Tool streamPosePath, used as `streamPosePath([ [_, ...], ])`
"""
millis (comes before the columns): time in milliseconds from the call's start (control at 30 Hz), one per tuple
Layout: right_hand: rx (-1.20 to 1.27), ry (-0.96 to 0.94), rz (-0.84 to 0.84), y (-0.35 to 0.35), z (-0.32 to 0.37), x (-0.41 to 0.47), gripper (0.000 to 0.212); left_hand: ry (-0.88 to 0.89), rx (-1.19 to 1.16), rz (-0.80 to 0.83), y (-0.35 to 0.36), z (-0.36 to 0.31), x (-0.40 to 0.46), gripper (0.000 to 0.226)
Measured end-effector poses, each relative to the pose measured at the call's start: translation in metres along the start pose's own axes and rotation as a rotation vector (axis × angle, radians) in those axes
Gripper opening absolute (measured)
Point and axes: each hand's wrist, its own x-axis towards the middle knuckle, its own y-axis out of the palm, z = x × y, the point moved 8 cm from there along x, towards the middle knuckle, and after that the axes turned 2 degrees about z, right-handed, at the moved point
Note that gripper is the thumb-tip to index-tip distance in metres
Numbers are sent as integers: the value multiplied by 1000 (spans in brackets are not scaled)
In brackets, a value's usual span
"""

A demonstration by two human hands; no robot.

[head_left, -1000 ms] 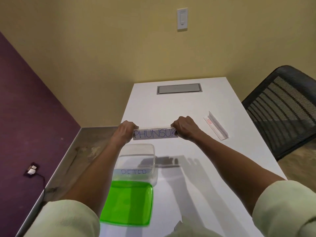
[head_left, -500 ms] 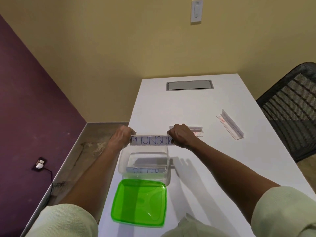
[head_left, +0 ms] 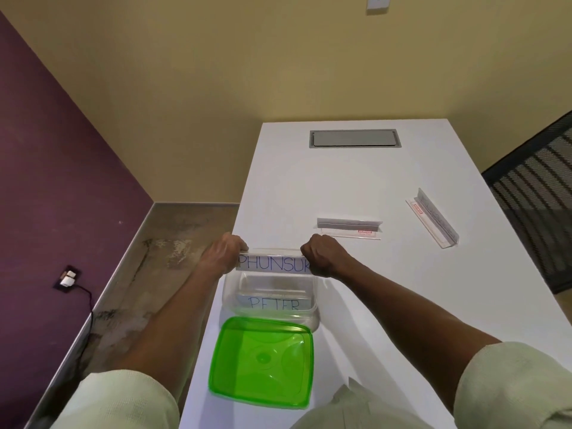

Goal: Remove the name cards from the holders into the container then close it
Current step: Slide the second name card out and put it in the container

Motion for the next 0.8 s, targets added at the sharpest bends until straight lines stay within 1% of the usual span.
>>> streamPosePath([
  [333,-29,-98,67,20,13,21,14,68,198,21,24,2,14,37],
  [600,-85,-172,94,42,26,30,18,166,492,37,38,-15,20,28],
  [700,-99,-184,111,48,29,33,18,191,561,36,45,-18,21,25],
  [800,-116,-204,113,55,34,37,19,214,600,51,52,-19,21,27],
])
